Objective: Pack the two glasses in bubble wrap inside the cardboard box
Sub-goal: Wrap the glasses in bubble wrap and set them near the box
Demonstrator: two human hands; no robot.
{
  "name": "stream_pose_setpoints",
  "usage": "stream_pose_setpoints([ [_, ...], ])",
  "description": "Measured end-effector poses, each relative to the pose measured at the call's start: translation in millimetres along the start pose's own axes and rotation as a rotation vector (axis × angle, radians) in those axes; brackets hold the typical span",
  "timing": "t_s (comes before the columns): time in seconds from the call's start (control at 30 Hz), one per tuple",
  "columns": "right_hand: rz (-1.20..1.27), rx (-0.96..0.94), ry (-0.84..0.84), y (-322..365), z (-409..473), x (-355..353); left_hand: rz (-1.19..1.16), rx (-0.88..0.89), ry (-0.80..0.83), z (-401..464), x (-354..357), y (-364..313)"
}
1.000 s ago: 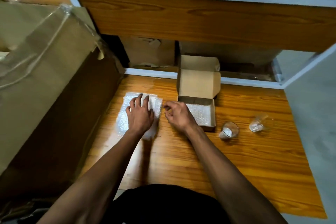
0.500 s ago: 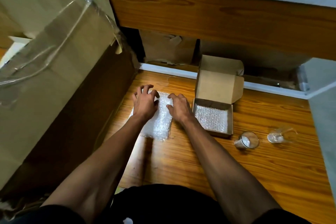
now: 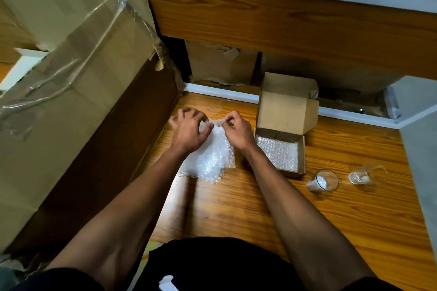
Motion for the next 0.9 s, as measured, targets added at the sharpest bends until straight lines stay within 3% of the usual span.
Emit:
stream_pose_setpoints([
  [0.13,0.234,0.102,0.104,1,-4,-14,-0.294,-0.010,-0.018,3,-16,-13],
  [0.23,0.176,0.079,0.174,7,-12,-29,-0.714,-0.086,-0.025,5,-20,-21],
  [0.33,0.307,0.113,0.106,3,-19,-51,-1.047,-0.224,-0.016,5,-17,-29],
  [0.43,0.564,0.197,0.021,-12,-26,-73,-1.300,-0.348,0.161,0,0,-51],
  [0.53,0.660,0.229,-0.056,-27,-36,-96,-1.370,-0.367,0.250,-6,11,-77],
  [0.63,0.714,0.274,-0.070,-45,-46,-114,-1.322,-0.323,0.186,-4,13,-93],
  [0.73,0.672,0.284,0.019,-52,-58,-127,-1.257,-0.275,0.128,1,11,-105],
  [0.9,0.595,0.305,-0.078,-70,-69,-157,-1.254,-0.173,0.211,3,12,-142],
])
Point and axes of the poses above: each hand's wrist, its own z-axis towards the middle knuckle, its own x-axis out of the palm, y = z × x, the point moved 7 cm from there along z, towards the middle knuckle, and after that the axes turned 4 degrees about x, right-handed, at the moved point
